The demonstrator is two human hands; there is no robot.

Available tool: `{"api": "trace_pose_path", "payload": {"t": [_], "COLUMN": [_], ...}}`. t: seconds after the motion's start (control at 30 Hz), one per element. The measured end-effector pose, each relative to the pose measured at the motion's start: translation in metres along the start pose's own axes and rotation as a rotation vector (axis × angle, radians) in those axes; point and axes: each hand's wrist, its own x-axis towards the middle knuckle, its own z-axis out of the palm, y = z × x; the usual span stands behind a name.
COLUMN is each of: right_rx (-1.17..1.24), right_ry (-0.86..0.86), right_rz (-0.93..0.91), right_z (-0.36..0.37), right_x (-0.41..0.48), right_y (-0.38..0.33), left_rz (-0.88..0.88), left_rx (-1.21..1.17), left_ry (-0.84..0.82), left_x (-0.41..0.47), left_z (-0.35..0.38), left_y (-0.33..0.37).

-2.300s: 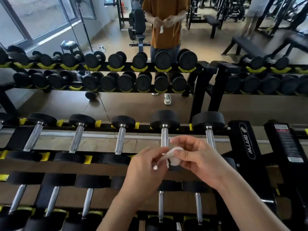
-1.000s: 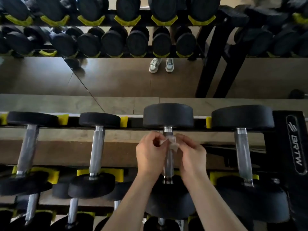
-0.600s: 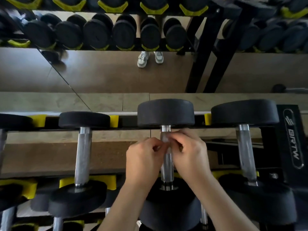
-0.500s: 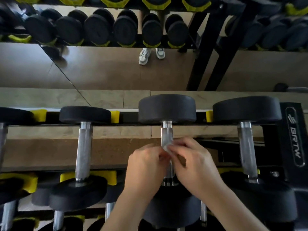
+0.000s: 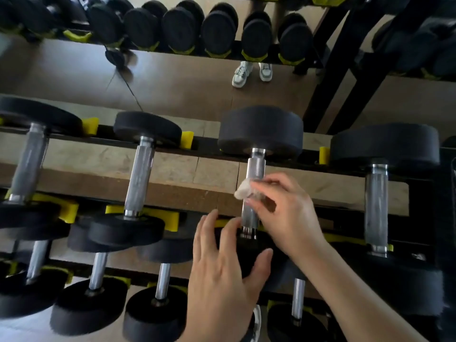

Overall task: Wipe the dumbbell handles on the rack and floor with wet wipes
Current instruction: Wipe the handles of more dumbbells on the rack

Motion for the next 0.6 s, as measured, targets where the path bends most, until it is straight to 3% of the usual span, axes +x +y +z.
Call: {"api": "trace_pose_path", "payload": {"t": [0.17, 0.33, 0.47, 0.6], "right_rx": [0.042, 0.081, -0.036, 0.032], "right_ry": [0.183, -0.037, 0.339, 0.358], "right_rz": [-0.024, -0.056, -0.041, 0.135], "right_z": [0.003, 0.003, 0.013, 0.013], "right_x": [0.040, 0.000, 0.040, 0.030], "right_y": [0.007, 0.008, 0.017, 0.011], "left_rz": [-0.030, -0.060, -0.044, -0.070], "left_rx": [0.010, 0.040, 0.052, 0.044], "left_ry": [-0.020, -0.047, -0.060, -0.076], "left_x": [-0.008, -0.005, -0.004, -0.003], "left_z": [0.002, 0.001, 0.000, 0.000], "left_y": [0.002, 0.005, 0.006, 0.003]}}
